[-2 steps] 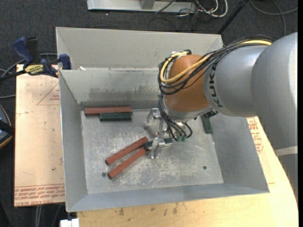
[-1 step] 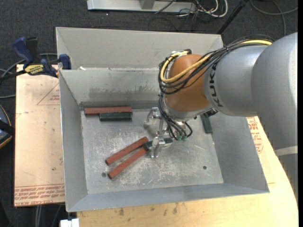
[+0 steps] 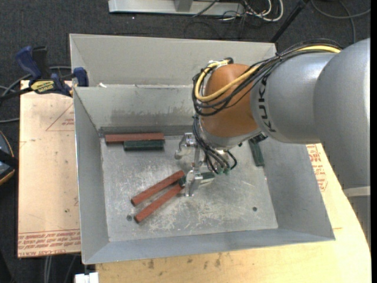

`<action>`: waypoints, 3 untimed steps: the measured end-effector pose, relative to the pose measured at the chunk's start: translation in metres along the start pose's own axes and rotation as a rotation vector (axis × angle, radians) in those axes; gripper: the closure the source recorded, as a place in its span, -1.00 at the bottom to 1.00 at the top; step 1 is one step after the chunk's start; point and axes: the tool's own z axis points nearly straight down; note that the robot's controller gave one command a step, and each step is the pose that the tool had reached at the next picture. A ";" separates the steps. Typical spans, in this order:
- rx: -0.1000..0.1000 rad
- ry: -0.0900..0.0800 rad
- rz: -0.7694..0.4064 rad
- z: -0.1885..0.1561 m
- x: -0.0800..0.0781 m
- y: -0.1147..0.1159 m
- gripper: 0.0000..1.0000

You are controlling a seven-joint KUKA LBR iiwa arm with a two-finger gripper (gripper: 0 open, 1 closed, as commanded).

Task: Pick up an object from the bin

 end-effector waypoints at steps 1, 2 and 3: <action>0.000 -0.005 -0.033 0.024 0.000 0.006 -1.00; 0.003 -0.015 -0.113 0.020 -0.002 0.022 1.00; 0.003 -0.015 -0.113 0.020 -0.002 0.022 1.00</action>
Offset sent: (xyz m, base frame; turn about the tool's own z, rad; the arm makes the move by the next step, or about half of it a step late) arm -0.0066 0.0234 -0.0300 -0.1164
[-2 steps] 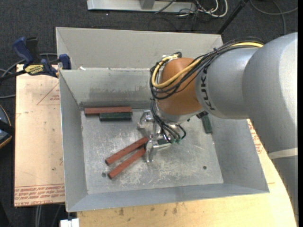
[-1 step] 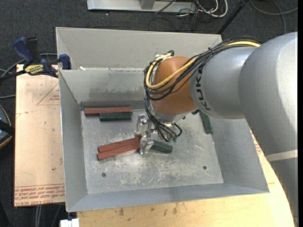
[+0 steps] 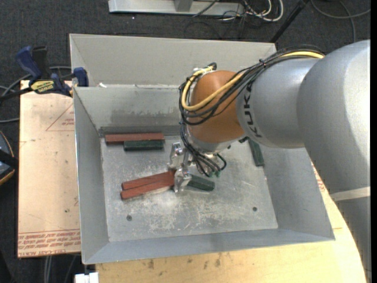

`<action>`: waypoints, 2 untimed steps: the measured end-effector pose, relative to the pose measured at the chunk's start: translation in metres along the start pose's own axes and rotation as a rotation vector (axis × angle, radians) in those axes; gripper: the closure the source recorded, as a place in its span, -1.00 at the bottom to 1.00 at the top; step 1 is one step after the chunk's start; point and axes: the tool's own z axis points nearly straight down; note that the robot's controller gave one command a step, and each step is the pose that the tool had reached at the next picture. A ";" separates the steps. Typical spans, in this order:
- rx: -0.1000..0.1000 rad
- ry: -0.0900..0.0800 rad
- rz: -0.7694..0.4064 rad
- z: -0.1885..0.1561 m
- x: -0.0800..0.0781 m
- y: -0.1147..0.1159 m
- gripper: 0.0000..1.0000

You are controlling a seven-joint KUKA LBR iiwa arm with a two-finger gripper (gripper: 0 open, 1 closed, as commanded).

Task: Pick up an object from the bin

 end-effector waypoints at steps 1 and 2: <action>0.000 0.002 0.000 -0.001 0.000 0.000 1.00; -0.002 0.011 0.001 -0.006 0.002 0.001 1.00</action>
Offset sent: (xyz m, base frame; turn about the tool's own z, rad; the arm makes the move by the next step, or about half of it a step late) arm 0.0000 0.0000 0.1091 0.0000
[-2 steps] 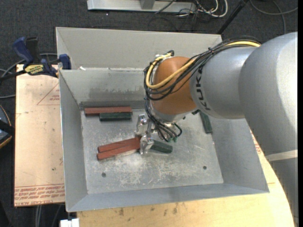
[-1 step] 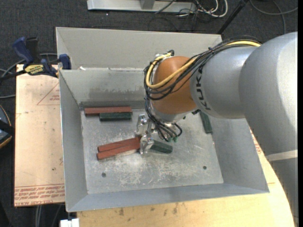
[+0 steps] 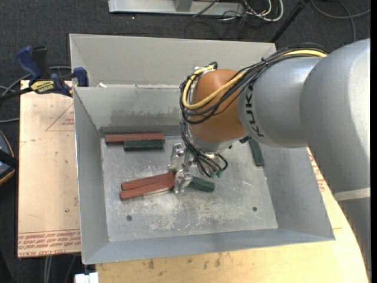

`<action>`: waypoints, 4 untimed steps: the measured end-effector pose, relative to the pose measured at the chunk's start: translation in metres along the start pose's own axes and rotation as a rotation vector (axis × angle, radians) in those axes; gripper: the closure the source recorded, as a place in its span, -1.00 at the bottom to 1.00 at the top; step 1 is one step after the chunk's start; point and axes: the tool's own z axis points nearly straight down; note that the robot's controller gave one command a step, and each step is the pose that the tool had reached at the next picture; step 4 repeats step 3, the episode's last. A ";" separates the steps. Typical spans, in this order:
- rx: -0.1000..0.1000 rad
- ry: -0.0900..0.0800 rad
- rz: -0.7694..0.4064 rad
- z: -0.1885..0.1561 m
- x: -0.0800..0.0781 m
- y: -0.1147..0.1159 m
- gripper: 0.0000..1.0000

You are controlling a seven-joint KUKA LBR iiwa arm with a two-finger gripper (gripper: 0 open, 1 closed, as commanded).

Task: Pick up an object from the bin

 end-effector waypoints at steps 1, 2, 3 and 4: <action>-0.002 0.010 -0.001 -0.019 0.002 0.001 1.00; -0.002 0.008 -0.001 -0.038 0.000 0.001 1.00; -0.002 0.003 -0.001 -0.055 0.000 0.001 1.00; -0.002 0.003 -0.001 -0.055 0.000 0.001 1.00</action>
Offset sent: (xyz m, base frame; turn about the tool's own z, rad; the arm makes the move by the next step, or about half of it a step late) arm 0.0000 0.0002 0.0170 0.0000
